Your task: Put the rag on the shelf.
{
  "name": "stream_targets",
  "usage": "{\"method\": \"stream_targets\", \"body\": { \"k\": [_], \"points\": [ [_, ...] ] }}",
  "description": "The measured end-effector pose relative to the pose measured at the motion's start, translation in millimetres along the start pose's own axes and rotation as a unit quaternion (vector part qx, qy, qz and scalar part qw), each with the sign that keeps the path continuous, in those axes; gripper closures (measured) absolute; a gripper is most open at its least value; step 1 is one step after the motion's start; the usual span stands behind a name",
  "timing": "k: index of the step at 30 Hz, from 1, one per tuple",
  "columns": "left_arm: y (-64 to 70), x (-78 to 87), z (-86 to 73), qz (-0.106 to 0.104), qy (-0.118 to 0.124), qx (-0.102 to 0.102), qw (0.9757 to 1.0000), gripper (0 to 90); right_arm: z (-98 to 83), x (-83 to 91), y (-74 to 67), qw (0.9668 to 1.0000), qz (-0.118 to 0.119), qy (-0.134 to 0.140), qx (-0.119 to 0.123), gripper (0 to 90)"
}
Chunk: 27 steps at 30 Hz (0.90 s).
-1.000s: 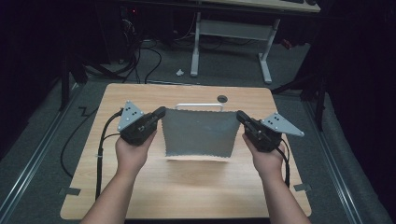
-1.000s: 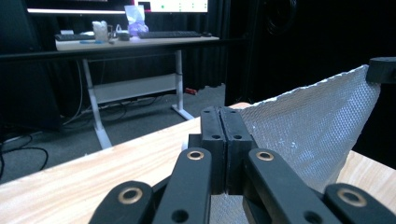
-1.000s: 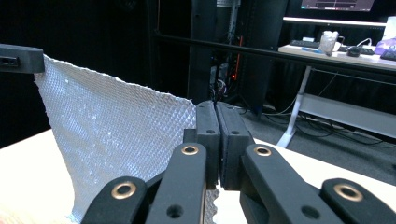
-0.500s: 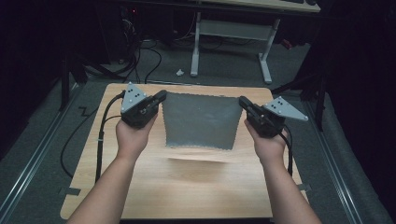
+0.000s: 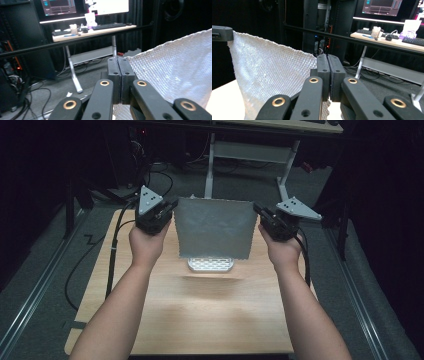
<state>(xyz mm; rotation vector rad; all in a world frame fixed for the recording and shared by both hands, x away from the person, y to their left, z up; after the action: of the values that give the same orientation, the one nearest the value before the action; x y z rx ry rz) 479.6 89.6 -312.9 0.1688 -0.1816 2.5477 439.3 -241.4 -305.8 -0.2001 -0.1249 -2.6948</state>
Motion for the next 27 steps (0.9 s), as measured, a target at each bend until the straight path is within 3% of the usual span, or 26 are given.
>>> {"method": "stream_targets", "body": {
  "k": [5, 8, 10, 16, 23, 27],
  "points": [
    [-6.5, -17.4, 4.8, 0.002, -0.011, 0.002, 0.9999, 89.5, 0.0, -12.2, 9.4, 0.9999, -0.004, -0.005, -0.009, 89.8],
    [-8.9, -27.4, 3.2, 0.007, -0.025, -0.007, 0.9996, 89.5, 0.4, -21.8, 15.1, 0.9998, -0.009, -0.014, -0.011, 89.8],
    [-12.8, -33.9, -1.2, 0.007, -0.036, -0.003, 0.9993, 89.5, -0.3, -30.0, 17.9, 0.9997, -0.014, -0.02, -0.002, 89.8],
    [-21.8, -51.7, -21.5, 0.007, -0.084, 0.006, 0.9964, 89.5, -14.6, -56.9, 21.5, 0.9978, -0.014, -0.058, 0.028, 89.8],
    [-25.8, -58.9, -57.4, -0.032, -0.122, 0.028, 0.9916, 89.5, -41.0, -70.3, 28.1, 0.9961, 0.003, -0.088, 0.006, 89.8],
    [-24.4, -55.8, -73.9, -0.046, -0.131, 0.043, 0.9894, 89.4, -56.9, -71.9, 27.0, 0.9951, 0.017, -0.098, 0.0, 89.7]
  ]
}}
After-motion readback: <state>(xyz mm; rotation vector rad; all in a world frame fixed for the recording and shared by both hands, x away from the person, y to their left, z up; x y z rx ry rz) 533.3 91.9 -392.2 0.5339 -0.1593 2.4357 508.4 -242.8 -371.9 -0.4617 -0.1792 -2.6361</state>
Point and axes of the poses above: each handheld gripper's, and its own axes: x roughly backward along the jaws, z roughly out of its top, y roughly to its right, the point moved 1 cm from there along -x, roughly forward along the jaws
